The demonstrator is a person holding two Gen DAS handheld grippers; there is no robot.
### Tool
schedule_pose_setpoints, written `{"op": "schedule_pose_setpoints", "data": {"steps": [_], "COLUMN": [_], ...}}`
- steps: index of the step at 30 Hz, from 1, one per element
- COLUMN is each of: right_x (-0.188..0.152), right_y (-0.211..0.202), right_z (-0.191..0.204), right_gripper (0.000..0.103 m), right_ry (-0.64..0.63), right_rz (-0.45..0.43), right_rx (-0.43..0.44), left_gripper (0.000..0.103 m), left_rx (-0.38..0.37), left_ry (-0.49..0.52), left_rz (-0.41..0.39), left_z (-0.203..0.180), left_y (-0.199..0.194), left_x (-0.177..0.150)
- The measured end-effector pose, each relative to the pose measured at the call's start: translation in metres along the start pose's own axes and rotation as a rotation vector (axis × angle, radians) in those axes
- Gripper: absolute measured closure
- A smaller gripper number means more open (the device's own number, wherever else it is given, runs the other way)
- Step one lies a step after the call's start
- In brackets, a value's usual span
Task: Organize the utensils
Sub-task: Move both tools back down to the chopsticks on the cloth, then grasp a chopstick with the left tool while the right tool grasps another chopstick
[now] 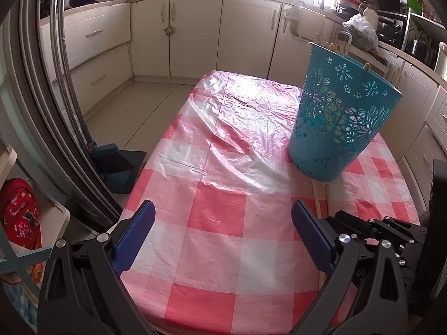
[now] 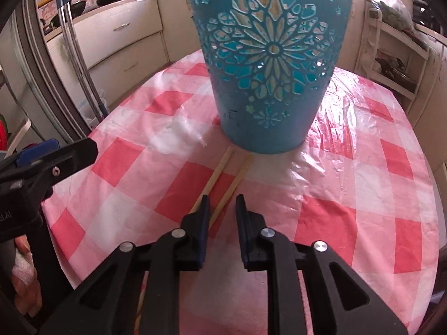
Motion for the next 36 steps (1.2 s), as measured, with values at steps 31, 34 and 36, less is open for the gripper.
{"op": "schedule_pose_setpoints", "data": {"steps": [31, 34, 36], "right_x": [-0.023, -0.02, -0.019], "right_y": [-0.005, -0.003, -0.001], "right_z": [-0.071, -0.07, -0.069], "right_gripper": [0.089, 0.087, 0.087], "right_ry": [0.116, 0.119, 0.118], "right_rz": [0.029, 0.027, 0.026], "right_rx": [0.085, 0.084, 0.082], "left_gripper": [0.098, 0.097, 0.097], "left_rx": [-0.173, -0.169, -0.16], "left_ry": [0.167, 0.168, 0.173], "left_rz": [0.217, 0.22, 0.219], "left_z": [-0.089, -0.088, -0.088], "left_y": [0.072, 0.072, 0.073], "left_x": [-0.022, -0.022, -0.022]}}
Point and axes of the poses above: each gripper's, at about its wrist camera, not at the fingertips, and y roughly the way its jaws point, z to its left, x to its top, the point moved 6 cm from there along y, roughly the way its jaws point, and after that the axes turned 14 degrees about -x, right-handed, at the moved point
